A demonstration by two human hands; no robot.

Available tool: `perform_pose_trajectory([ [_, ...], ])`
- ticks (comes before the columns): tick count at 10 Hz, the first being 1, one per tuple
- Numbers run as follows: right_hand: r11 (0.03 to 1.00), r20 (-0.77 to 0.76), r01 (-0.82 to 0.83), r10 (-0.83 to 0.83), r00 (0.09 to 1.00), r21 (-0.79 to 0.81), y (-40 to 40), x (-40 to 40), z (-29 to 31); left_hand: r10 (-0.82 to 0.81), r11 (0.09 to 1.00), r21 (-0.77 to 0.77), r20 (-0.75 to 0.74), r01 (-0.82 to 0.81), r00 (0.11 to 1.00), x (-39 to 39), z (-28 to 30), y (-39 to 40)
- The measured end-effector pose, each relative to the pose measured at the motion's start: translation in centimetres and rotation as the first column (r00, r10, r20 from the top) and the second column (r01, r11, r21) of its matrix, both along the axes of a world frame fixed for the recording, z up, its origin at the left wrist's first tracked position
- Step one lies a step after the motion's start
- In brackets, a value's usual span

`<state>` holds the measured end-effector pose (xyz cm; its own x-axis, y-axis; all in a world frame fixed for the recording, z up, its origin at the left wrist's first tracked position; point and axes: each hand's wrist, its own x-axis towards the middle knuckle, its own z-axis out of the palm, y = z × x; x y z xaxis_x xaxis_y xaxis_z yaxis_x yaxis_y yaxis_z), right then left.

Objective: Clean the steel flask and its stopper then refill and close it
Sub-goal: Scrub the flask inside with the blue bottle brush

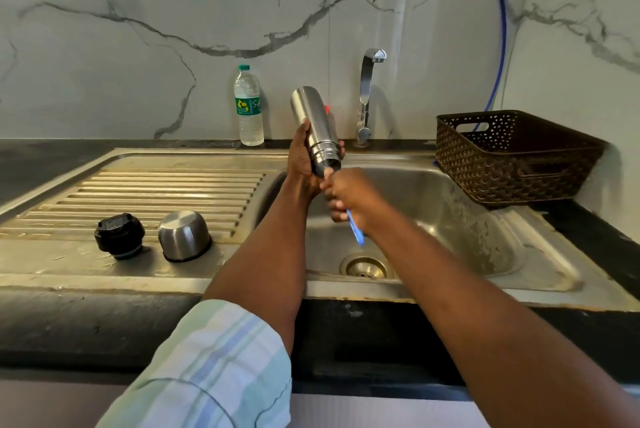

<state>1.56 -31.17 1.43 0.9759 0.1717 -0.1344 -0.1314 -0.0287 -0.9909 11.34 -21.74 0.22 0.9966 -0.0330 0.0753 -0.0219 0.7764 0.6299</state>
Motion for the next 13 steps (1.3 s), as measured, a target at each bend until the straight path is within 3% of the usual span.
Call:
perform_pose_trajectory([
  [1,0.752,-0.216,-0.033,0.231,0.949,0.659,-1.8,1.1,-0.5,-0.018,0.998,-0.052,-0.014,0.018,1.0,-0.1,0.0,0.0],
  [2,0.982,0.035,0.002,0.005,0.999,-0.19,-1.6,0.6,-0.8,0.033,0.999,-0.006,-0.048,-0.034,0.998,0.1,-0.1,-0.4],
  [3,0.398,0.489,0.44,0.023,0.872,-0.805,-0.6,-0.5,-1.3,0.072,0.997,0.032,-0.085,-0.07,0.994,0.2,-0.4,-0.7],
  [4,0.558,0.495,0.444,-0.067,0.866,-0.701,0.0,-0.4,-0.9,0.067,0.997,0.032,-0.051,-0.066,0.996,0.1,-0.4,-0.6],
  [5,0.972,-0.164,0.031,0.007,0.986,0.231,-0.8,1.0,-0.2,0.006,0.999,-0.044,-0.023,-0.007,1.0,0.2,-0.3,-0.1],
  [6,0.882,-0.24,0.032,0.093,0.966,0.47,-1.3,1.4,-0.5,-0.021,0.995,-0.101,0.018,0.023,1.0,0.2,0.0,-0.4],
  [7,0.793,0.236,0.226,-0.106,0.966,-0.567,-0.6,0.1,-1.2,0.053,0.995,-0.079,-0.025,-0.055,0.998,0.5,-0.3,-0.7],
  [8,0.367,0.51,0.469,0.017,0.86,-0.803,0.2,-0.6,-2.0,0.095,0.988,-0.11,-0.098,-0.106,0.991,1.0,-0.8,-0.1],
  [9,0.971,0.087,0.029,-0.009,0.996,-0.235,-0.2,0.8,-1.0,0.053,0.989,-0.137,-0.042,-0.058,0.998,0.9,-0.6,0.8],
  [10,0.771,-0.261,-0.105,0.336,0.905,0.628,-1.1,1.0,-0.7,-0.048,0.989,-0.134,0.046,0.054,0.998,0.6,-0.1,1.0],
  [11,0.997,-0.101,-0.058,0.063,0.993,0.054,-0.9,0.5,-1.0,-0.017,0.995,-0.096,0.03,0.02,0.999,0.4,-0.1,0.3],
  [12,0.556,0.454,0.425,-0.094,0.886,-0.714,-0.2,-0.2,-1.6,0.032,0.997,-0.074,-0.084,-0.038,0.996,0.7,-0.8,-0.3],
  [13,0.503,0.537,0.498,-0.079,0.84,-0.706,0.1,0.4,-1.6,0.031,0.997,-0.071,-0.098,-0.038,0.995,0.5,-0.5,-0.2],
])
